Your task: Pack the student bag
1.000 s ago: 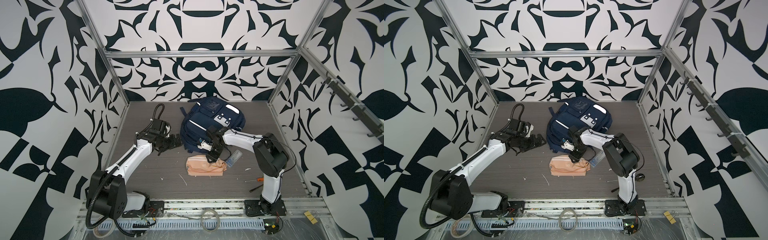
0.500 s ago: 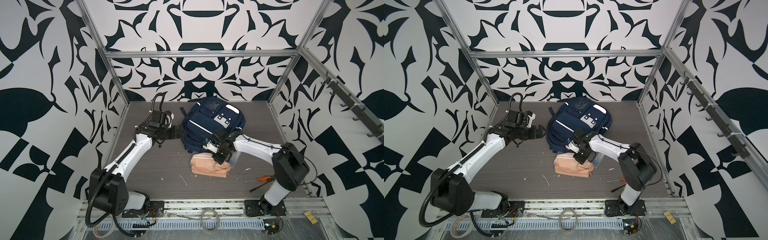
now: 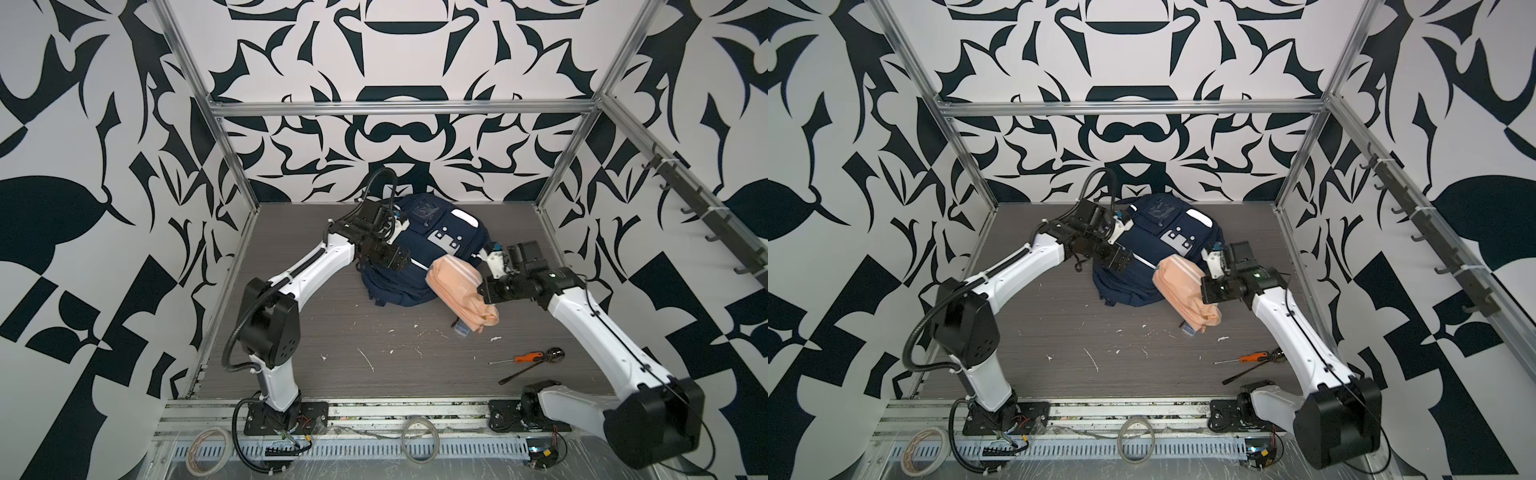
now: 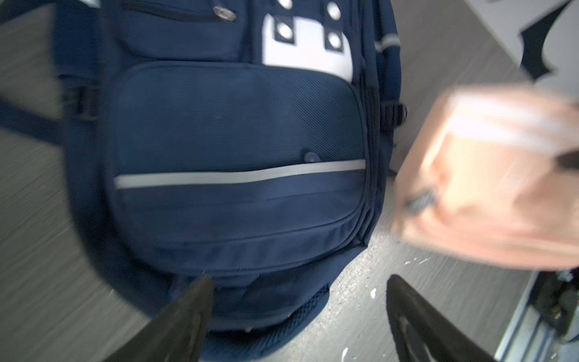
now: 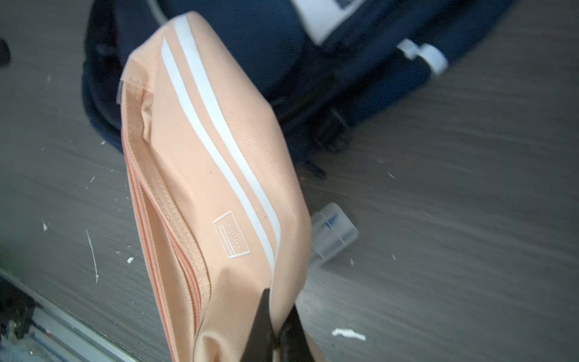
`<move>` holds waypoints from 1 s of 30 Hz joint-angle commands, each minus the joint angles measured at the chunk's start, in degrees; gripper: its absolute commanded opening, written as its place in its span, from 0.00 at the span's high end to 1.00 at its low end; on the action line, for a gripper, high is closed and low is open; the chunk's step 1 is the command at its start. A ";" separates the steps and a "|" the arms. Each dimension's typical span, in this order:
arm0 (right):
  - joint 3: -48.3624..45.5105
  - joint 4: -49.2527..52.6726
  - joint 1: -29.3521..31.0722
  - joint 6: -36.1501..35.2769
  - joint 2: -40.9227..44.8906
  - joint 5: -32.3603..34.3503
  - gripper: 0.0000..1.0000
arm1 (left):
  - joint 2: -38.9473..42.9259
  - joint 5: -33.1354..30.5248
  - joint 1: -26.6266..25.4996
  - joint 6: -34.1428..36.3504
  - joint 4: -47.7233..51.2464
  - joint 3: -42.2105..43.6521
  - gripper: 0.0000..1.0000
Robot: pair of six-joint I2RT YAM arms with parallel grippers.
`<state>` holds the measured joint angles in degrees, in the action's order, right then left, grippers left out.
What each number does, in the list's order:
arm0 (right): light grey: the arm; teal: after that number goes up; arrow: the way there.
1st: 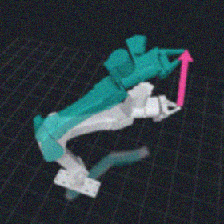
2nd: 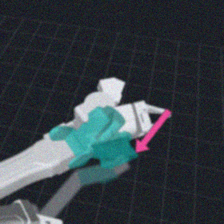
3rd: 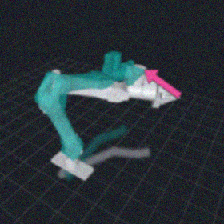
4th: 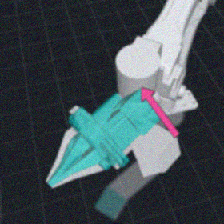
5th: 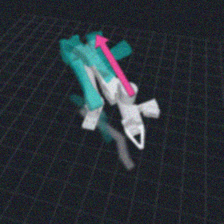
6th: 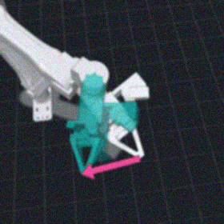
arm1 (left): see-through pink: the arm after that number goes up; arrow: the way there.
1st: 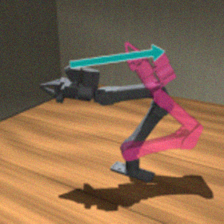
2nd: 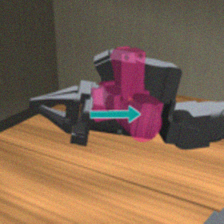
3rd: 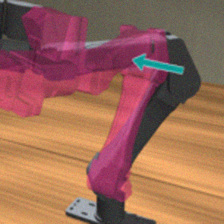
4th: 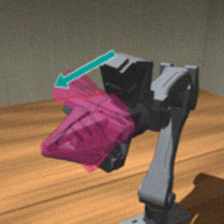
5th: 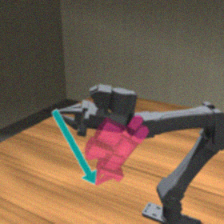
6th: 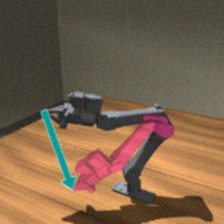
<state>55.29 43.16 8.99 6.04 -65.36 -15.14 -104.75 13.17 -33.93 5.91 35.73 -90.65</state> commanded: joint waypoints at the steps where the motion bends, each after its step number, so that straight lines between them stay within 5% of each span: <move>1: 0.02 5.55 -6.98 7.36 4.46 2.68 1.00 | -4.65 -1.07 -2.36 8.31 4.97 -3.58 0.10; 6: 5.47 10.84 -10.52 9.91 6.30 7.37 1.00 | -9.90 -4.60 -4.65 13.91 4.75 -5.19 0.07; 15: 7.28 13.24 -10.93 15.05 9.72 9.42 1.00 | -14.13 -12.22 -8.51 13.70 -2.95 -4.42 0.06; 19: 7.76 14.15 -10.94 14.77 10.17 9.72 1.00 | -16.28 -21.84 -8.36 14.60 -9.08 -1.87 0.07; 25: 9.99 16.24 -11.32 12.76 9.90 10.70 1.00 | -18.17 -25.81 -8.08 15.09 -12.99 -3.92 0.33; 30: 10.02 16.52 -11.63 12.50 10.21 10.68 1.00 | -18.60 -23.94 -8.17 14.53 -11.94 -6.46 0.81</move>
<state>63.40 59.18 -2.28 19.14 -56.01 -5.26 -121.58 -7.79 -43.22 20.67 26.70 -94.30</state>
